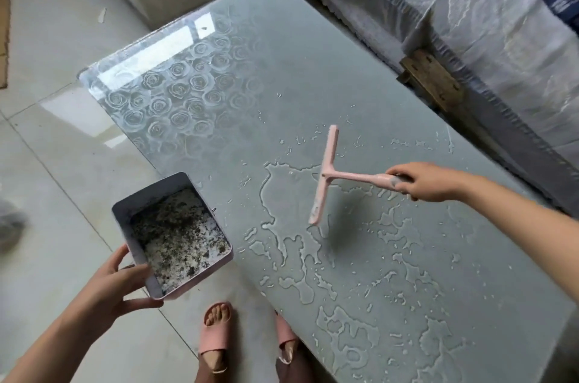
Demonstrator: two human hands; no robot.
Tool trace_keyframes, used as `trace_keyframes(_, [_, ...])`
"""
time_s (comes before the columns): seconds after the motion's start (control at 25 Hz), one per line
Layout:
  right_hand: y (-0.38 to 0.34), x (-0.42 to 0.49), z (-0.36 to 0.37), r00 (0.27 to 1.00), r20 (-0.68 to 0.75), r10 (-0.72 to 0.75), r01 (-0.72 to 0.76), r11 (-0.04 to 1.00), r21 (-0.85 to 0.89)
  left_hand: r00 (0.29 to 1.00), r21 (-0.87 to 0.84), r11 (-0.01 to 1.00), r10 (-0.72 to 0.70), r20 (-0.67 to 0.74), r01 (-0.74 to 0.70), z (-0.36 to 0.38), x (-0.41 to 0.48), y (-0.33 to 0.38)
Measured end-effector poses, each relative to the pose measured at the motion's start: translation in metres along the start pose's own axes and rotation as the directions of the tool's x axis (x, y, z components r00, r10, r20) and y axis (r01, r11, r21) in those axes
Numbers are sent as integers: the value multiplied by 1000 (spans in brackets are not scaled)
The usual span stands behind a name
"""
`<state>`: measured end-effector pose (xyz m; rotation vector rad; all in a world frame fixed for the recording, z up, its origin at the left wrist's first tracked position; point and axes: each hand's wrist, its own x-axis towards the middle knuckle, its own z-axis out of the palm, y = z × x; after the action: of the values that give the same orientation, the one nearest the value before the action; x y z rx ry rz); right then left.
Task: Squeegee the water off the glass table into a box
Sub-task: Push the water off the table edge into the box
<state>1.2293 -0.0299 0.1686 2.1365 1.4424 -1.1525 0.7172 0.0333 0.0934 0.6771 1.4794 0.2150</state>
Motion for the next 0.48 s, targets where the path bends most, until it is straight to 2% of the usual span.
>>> trace_keyframes(0.12, [14, 14, -23, 997, 66, -33, 50, 960, -274, 998, -6, 1000, -23, -54, 23, 4, -2, -19])
trace_keyframes(0.24, [7, 35, -32, 997, 73, -40, 70, 873, -482, 988, -37, 997, -66, -142, 61, 15, 2, -46])
trace_keyframes(0.48, [-5, 75, -42, 984, 64, -169, 174, 792, -585, 958, -112, 982, -176, -224, 154, 34, 24, -94])
